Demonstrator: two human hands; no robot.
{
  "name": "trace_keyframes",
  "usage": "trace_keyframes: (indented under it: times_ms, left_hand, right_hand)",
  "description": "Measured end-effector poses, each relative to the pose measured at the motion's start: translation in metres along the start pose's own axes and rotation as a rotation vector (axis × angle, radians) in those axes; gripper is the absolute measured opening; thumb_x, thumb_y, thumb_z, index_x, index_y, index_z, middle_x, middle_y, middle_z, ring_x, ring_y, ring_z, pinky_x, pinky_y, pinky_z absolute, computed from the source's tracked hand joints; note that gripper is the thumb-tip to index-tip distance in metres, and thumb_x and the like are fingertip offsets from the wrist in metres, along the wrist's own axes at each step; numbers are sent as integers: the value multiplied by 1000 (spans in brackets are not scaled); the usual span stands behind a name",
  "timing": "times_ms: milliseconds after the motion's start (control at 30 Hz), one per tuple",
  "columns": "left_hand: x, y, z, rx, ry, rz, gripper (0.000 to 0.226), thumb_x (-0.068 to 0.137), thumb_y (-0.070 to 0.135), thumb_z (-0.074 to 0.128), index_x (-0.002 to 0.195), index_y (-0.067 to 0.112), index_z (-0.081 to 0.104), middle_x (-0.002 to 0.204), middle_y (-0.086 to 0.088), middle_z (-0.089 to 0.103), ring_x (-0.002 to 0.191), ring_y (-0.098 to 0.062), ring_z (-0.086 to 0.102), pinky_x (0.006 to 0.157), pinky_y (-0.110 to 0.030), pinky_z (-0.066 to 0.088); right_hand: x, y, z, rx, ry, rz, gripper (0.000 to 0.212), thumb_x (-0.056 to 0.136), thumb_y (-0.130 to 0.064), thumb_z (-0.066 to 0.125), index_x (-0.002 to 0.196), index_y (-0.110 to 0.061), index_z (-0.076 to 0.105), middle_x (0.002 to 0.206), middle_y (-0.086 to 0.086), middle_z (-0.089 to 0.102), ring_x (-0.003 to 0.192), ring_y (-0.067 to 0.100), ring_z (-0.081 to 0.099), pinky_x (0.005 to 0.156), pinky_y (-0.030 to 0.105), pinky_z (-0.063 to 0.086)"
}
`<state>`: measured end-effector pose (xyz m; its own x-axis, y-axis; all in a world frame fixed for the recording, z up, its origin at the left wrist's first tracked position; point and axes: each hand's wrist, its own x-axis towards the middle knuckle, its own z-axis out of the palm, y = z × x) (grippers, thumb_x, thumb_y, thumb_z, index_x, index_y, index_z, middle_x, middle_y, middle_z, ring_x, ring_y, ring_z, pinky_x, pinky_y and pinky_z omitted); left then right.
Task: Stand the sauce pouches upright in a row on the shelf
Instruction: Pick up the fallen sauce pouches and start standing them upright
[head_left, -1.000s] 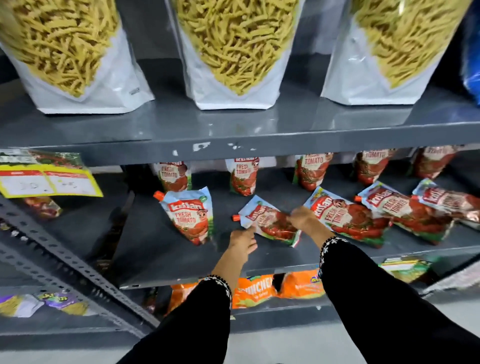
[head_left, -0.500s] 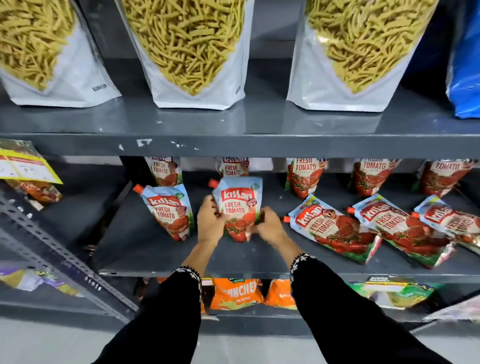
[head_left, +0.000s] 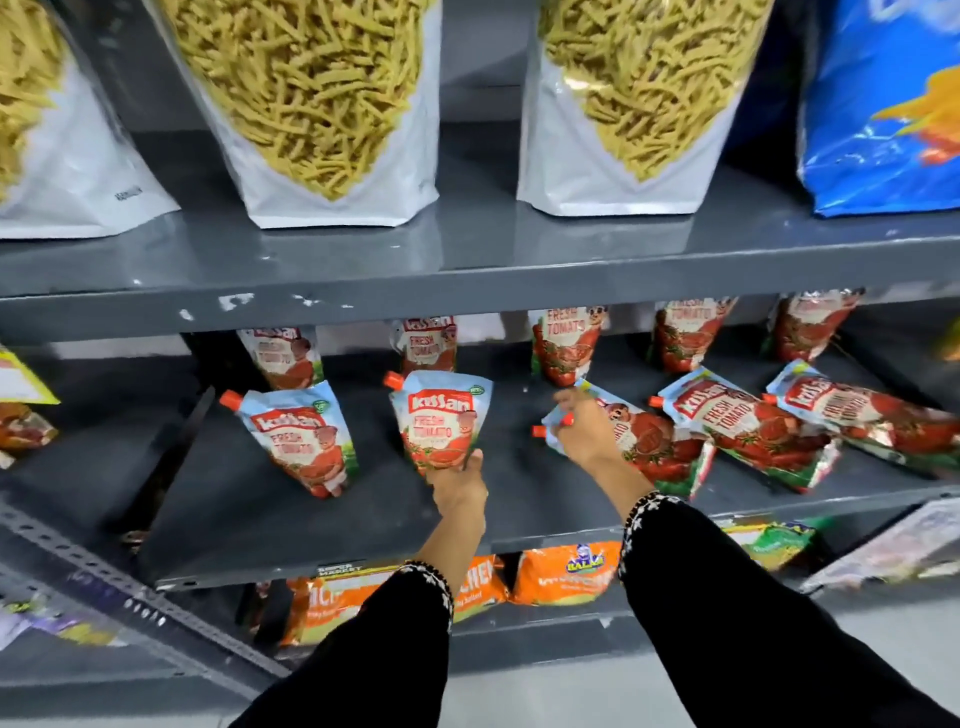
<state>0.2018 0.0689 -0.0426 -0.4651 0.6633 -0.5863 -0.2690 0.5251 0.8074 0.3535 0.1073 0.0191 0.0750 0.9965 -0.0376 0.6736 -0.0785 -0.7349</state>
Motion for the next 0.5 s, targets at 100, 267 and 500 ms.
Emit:
trace_keyframes:
  times_ms: [100,267,500]
  left_hand:
    - [-7,-1,37,-52,-103,-83,57,82,40,63,122,0,55,101,-25,67,90,-39,67,84,-43,56]
    - [-38,6,99,-71,-265,-168,46,87,32,63,117,-1,55,76,-12,53,57,-18,52,55,-30,46]
    - [-38,-9,158,-14,-81,-130,40,84,17,64,117,-5,59,120,-25,65,89,-33,64,83,-45,55]
  right_hand:
    - [5,27,-43,-190,98,17,40,82,-2,54,122,-2,54,125,21,60,118,34,56,97,34,44]
    - [25,79,-97,-323,15,227,39,87,-18,54,120,2,56,127,24,59,119,38,55,96,39,44]
    - [61,128,-127,64,-354,381,25,69,-26,73,78,-3,71,81,11,70,74,25,64,63,29,48]
